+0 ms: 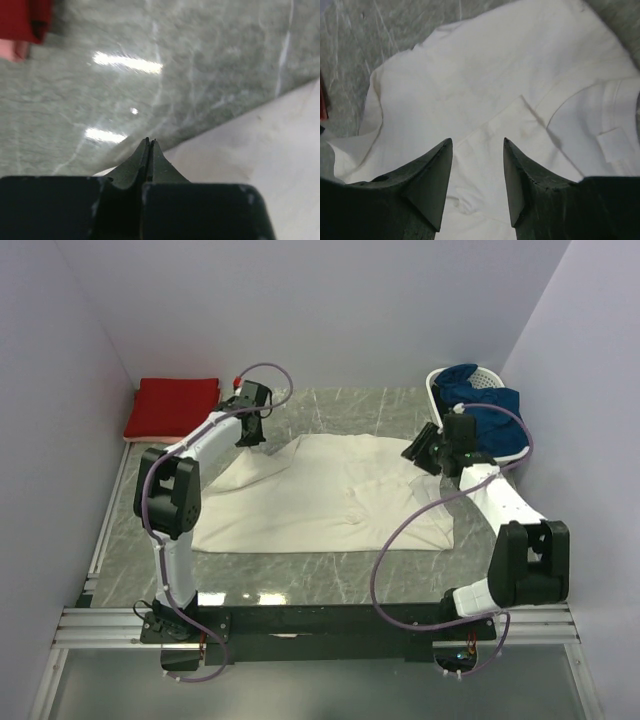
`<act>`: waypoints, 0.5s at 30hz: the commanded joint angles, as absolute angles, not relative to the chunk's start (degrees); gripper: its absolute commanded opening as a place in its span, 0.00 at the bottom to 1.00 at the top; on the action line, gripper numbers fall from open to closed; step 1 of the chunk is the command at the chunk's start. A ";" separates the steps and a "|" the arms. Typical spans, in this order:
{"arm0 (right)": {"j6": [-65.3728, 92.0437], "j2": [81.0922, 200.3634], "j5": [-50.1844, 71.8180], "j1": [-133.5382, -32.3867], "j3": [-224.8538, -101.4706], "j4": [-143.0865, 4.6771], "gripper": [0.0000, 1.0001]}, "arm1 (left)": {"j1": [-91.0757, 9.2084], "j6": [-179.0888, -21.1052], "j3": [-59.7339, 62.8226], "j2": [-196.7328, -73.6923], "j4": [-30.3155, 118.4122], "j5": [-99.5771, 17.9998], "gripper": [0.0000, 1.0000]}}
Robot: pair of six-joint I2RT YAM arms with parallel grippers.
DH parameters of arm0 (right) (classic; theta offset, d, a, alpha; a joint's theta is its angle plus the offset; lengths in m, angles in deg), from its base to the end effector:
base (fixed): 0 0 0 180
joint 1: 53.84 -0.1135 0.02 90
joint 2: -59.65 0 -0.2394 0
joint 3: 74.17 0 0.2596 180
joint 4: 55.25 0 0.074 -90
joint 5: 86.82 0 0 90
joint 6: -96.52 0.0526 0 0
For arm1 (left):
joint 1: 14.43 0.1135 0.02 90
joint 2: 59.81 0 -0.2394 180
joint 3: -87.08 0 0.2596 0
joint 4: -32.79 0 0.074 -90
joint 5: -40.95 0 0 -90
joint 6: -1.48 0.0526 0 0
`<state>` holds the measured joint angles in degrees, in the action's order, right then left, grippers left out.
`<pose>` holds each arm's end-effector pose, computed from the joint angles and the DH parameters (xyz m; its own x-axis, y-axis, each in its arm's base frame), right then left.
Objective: Fold and stack the t-shirts
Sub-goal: Fold the tshirt
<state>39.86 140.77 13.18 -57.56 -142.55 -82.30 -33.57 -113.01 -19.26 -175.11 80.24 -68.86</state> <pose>0.3316 0.0307 0.2123 -0.6418 0.5007 -0.5809 0.1864 0.8366 0.5152 0.4282 -0.1297 0.1866 -0.7706 -0.1454 -0.6205 -0.2067 0.9780 0.0276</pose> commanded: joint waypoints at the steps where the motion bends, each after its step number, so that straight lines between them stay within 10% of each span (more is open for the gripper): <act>1: 39.57 144.98 14.25 -54.54 -148.24 -82.67 0.52 | -30.70 -112.86 -23.14 -173.45 80.87 -71.55 0.01; 15: 41.50 156.42 13.64 -52.17 -156.88 -82.85 0.52 | -22.43 -114.45 -26.04 -177.58 77.71 -71.11 0.01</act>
<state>40.61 156.86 13.39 -52.51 -155.36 -84.03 -23.34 -113.77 -23.82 -176.05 79.58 -70.81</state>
